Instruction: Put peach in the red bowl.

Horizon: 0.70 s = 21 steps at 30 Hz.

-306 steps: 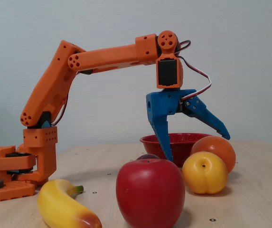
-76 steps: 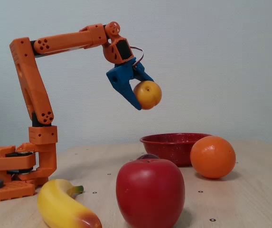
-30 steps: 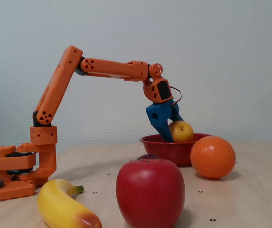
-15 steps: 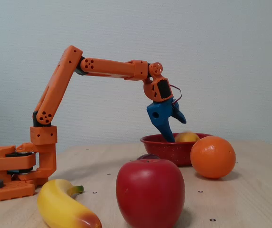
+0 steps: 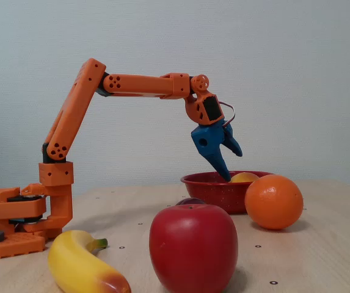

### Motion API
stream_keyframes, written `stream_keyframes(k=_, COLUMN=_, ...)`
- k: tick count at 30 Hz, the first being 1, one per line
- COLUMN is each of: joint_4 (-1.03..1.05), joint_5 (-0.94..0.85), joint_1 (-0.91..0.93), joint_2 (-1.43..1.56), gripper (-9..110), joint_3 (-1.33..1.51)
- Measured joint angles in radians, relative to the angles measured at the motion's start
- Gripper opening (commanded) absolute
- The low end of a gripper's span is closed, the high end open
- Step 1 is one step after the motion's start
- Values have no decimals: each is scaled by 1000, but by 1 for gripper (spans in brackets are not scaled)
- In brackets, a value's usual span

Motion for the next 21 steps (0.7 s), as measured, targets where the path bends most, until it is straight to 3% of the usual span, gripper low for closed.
stream_keyframes(k=7, joint_4=58, joint_5=0, joint_1=55, joint_2=127, gripper=26, joint_3=0)
stream_keyframes(k=16, joint_4=127, joint_5=44, joint_1=80, joint_2=198, gripper=0, joint_3=0)
stream_keyframes(k=21, joint_4=187, joint_5=71, joint_1=98, joint_2=298, gripper=0, joint_3=0)
